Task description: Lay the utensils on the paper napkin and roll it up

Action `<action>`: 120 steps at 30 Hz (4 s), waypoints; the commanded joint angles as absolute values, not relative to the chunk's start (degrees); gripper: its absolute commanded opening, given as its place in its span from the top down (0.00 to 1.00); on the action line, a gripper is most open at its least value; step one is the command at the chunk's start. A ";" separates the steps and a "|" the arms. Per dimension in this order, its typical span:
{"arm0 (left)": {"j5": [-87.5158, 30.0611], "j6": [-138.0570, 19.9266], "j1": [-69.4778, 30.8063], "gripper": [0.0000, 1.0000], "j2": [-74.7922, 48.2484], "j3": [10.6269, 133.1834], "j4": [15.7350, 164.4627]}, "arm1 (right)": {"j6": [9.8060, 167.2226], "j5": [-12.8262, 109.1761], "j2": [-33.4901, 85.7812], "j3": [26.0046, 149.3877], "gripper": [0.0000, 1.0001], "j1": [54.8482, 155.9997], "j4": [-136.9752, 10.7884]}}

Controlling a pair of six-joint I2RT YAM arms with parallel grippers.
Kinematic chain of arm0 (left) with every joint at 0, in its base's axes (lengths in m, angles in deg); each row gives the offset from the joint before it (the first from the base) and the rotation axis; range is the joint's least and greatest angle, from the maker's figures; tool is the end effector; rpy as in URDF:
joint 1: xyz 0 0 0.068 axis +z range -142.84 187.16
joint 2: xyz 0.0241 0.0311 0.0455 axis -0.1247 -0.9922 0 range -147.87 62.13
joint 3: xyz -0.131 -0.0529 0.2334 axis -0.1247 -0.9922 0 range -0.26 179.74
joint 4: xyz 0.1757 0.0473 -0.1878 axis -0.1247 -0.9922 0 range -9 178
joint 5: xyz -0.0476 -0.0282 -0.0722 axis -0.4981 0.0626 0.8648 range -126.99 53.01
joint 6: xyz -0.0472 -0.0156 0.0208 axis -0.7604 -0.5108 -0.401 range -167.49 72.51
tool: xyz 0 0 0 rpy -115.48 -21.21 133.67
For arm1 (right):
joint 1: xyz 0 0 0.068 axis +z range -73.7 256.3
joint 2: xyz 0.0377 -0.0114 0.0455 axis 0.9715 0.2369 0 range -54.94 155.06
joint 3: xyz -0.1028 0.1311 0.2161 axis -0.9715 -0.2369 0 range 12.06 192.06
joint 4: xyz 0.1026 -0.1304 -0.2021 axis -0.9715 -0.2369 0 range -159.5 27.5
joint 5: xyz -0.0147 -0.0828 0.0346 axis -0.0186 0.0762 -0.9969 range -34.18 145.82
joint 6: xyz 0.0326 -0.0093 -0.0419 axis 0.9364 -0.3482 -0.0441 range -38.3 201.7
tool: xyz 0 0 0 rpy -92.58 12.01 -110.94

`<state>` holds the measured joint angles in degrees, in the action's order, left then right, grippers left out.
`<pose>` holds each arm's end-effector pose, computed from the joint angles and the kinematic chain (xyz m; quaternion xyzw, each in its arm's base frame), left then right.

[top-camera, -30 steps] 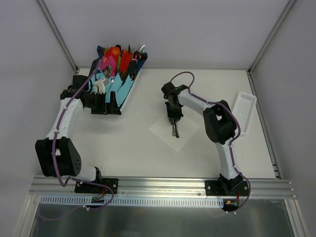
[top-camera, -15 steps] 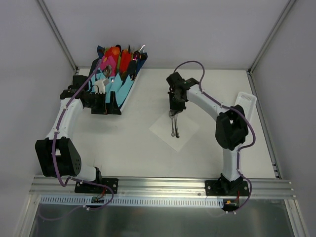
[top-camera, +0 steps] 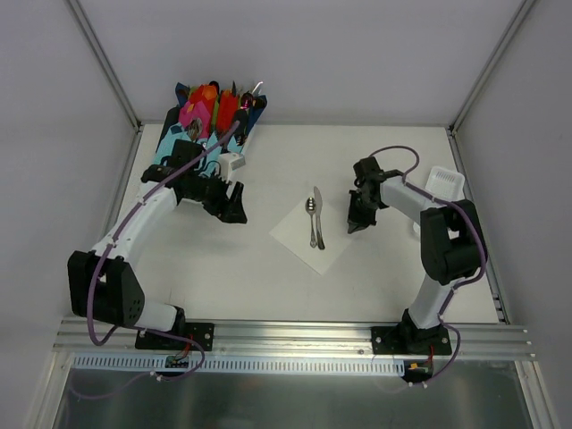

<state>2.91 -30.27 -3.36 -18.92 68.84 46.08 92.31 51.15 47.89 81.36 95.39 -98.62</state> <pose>0.2818 -0.0755 0.3004 0.3169 0.8422 -0.3068 0.3100 0.3337 0.1186 0.1830 -0.0799 0.9802 0.0839 0.1603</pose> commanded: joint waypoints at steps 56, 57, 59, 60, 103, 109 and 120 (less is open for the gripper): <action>-19.50 12.54 -53.57 0.76 -33.05 40.43 98.98 | 98.14 38.85 22.32 67.52 0.76 94.14 -92.38; -19.93 12.80 -53.66 0.77 -33.49 40.43 98.98 | 97.96 38.77 22.23 67.43 0.77 93.88 -92.38; -20.11 12.98 -53.66 0.80 -33.75 40.34 99.07 | 97.78 38.59 22.32 67.43 0.76 93.61 -92.47; -20.03 12.98 -53.57 0.82 -33.84 40.25 99.07 | 97.70 38.42 22.32 67.43 0.77 93.52 -92.38; -11.41 -10.22 -47.78 1.00 -34.36 60.11 81.49 | 95.94 34.29 21.00 61.64 0.78 92.91 -90.71; -10.62 -10.31 -44.70 1.00 -38.58 63.10 81.49 | 96.38 32.97 21.62 60.49 0.78 93.87 -89.14; -9.83 -10.66 -41.00 1.00 -43.42 67.05 81.58 | 102.87 29.01 23.90 56.10 0.80 99.23 -79.65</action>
<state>-11.75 -10.41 -41.46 -42.55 64.47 81.45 99.66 31.76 22.80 57.12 97.77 -84.80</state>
